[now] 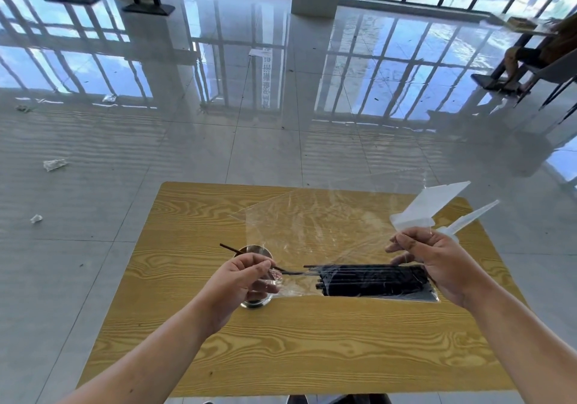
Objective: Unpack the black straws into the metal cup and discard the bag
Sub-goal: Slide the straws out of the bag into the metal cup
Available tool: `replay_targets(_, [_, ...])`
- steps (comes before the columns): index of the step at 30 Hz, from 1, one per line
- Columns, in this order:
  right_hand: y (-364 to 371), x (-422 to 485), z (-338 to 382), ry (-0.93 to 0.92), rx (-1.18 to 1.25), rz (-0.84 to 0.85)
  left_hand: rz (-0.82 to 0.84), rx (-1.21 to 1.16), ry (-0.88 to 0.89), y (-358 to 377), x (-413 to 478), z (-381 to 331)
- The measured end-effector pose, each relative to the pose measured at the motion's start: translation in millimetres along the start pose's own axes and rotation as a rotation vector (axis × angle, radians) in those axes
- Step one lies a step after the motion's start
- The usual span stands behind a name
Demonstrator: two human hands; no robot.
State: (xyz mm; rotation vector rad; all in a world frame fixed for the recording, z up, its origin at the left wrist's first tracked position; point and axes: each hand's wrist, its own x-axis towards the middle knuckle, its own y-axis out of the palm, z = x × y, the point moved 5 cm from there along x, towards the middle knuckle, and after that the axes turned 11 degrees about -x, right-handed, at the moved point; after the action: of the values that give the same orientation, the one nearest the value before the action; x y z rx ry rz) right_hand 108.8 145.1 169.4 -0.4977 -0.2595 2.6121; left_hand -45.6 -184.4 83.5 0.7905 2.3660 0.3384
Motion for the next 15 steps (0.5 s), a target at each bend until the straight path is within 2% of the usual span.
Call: replay_targets(15, [0.7, 12.1, 10.1, -0.032, -0.068, 0.016, 0.011, -0.018, 0.031, -19.2, 6.0, -2.4])
